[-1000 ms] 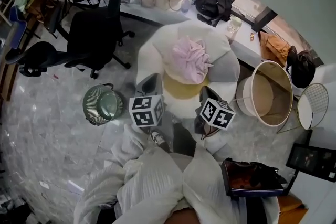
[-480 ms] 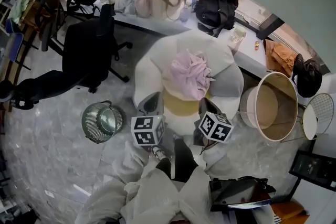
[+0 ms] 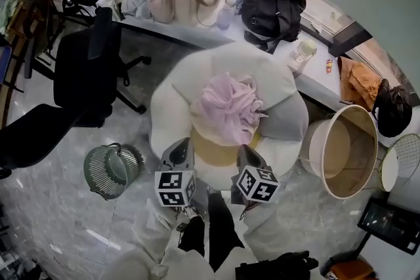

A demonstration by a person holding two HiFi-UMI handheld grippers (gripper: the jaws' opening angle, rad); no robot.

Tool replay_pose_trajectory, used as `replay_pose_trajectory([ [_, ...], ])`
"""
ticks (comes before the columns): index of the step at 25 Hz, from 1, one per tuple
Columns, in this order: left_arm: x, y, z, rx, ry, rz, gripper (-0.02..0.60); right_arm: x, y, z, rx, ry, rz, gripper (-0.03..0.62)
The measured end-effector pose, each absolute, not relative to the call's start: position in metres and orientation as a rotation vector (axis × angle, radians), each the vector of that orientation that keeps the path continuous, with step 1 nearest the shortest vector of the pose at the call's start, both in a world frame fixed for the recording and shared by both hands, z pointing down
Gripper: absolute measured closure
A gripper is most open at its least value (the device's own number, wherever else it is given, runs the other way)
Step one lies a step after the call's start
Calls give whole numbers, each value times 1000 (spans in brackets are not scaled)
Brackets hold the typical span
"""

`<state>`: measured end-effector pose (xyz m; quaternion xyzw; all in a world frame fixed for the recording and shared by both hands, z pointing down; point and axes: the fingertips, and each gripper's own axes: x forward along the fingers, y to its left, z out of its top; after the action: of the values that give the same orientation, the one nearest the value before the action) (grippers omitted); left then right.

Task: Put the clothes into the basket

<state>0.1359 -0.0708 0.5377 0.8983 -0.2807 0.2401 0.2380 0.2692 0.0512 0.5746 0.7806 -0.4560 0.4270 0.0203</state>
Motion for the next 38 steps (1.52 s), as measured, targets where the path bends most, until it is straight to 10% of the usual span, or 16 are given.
replay_pose_trajectory([
  [31,184,-87,747,2329,-786,761,575,338,-20,812,2242,-1442,1382,565],
  [38,182,-86,759,2321,-800,774,575,338,-39,850,2137,-1470,1374,461],
])
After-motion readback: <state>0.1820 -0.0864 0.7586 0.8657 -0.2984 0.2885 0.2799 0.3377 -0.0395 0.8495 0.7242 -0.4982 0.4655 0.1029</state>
